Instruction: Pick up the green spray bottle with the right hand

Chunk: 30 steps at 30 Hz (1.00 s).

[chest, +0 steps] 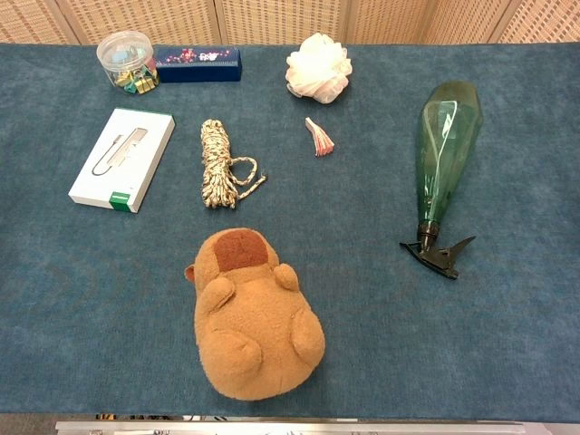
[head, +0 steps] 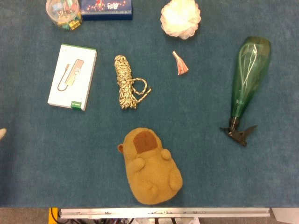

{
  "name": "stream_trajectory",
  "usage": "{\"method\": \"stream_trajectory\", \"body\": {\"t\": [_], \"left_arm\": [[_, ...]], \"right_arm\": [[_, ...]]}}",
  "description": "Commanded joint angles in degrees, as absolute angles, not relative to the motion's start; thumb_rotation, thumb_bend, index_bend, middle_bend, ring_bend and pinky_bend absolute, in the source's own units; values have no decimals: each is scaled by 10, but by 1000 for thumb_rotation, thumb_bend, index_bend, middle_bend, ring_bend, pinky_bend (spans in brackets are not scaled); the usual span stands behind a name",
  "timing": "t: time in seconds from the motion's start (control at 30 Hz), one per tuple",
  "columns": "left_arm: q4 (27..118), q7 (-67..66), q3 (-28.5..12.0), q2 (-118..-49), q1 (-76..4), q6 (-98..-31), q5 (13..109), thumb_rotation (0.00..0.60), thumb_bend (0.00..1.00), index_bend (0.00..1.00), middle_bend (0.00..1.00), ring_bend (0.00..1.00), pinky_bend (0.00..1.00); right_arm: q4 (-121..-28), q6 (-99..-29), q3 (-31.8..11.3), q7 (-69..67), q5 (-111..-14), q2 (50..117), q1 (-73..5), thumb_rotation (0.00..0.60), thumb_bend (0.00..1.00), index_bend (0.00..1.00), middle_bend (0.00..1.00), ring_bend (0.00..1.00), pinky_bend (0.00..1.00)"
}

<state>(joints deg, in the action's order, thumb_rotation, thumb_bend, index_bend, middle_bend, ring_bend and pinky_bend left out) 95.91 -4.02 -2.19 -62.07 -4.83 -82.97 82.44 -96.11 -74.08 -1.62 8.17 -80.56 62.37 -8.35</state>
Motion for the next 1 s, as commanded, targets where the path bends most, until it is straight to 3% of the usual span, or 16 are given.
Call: {"method": "stream_trajectory", "body": {"t": [0.03,0.47,0.7,1.0], "left_arm": [[960,-41,-21,-621,-48,-830,825,600,81,290,386,294,385],[962,-33,-22,-618,-48,-829,824,600,81,290,386,295,386],[962,-32,-25,-616,-47,-829,815,600,81,290,386,295,386],[965,-39,-24,-618,-42,-835,815,600,82,290,386,295,386]], "right_arm": [[-962,-741,-16,84,-805,624,-83,600,2,82,176,89,362],[-957,-755,-18,79,-813,628,-81,600,2,82,176,89,355],[-923,-788,-22,68,-860,647,-84,600,0,82,151,86,190],[-876,-735,-16,55,-935,620,-147,600,0,82,140,76,167]]}}
